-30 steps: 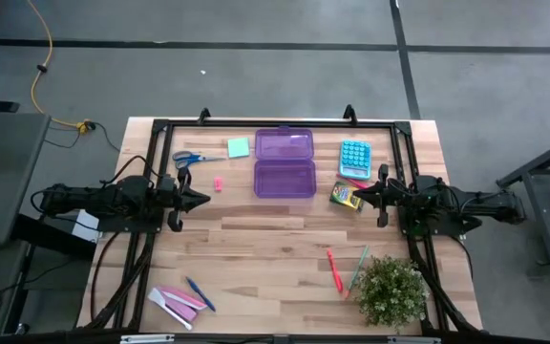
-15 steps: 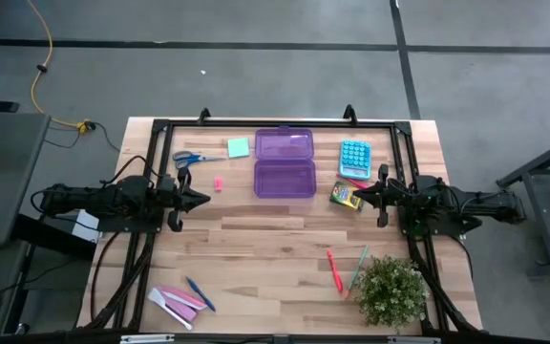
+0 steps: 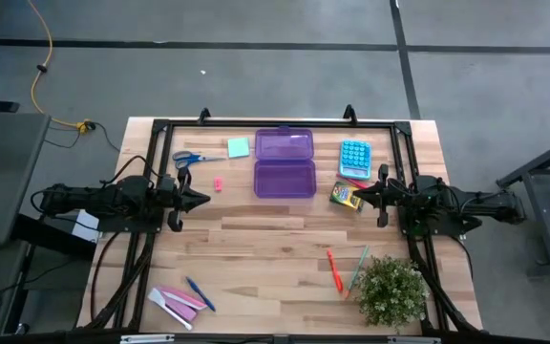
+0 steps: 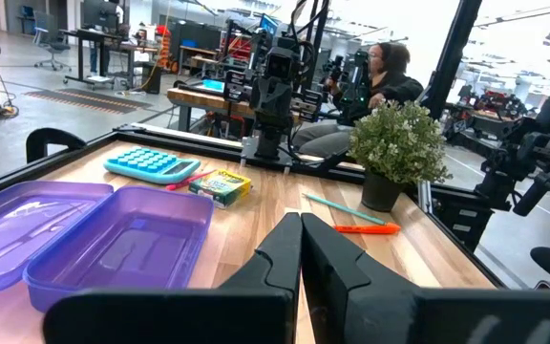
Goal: Pack school essentials
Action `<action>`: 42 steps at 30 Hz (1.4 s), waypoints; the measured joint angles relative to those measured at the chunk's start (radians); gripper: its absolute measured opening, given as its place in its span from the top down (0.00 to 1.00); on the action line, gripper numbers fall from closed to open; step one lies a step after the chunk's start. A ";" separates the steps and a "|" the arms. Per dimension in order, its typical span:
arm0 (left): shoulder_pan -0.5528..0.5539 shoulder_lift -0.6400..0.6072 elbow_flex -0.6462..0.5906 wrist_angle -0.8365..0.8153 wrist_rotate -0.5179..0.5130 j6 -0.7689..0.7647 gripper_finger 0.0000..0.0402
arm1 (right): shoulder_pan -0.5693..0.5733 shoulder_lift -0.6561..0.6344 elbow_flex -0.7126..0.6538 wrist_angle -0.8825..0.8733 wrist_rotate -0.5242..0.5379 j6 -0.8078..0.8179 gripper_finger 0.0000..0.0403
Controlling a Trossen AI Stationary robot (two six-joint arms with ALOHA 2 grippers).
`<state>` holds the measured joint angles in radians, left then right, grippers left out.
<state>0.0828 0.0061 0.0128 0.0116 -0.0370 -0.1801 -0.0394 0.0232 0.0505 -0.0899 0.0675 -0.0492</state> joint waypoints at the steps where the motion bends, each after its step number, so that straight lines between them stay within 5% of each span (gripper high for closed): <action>1: 0.000 0.000 0.000 0.000 0.000 0.000 1.00 | 0.000 0.000 0.000 0.000 0.000 0.000 1.00; 42: 0.000 0.000 0.000 0.000 0.000 0.000 1.00 | 0.000 0.000 0.000 0.002 0.000 0.021 1.00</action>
<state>0.0830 0.0059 0.0128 0.0113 -0.0372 -0.1802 -0.0392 0.0235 0.0505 -0.0883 0.0677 -0.0280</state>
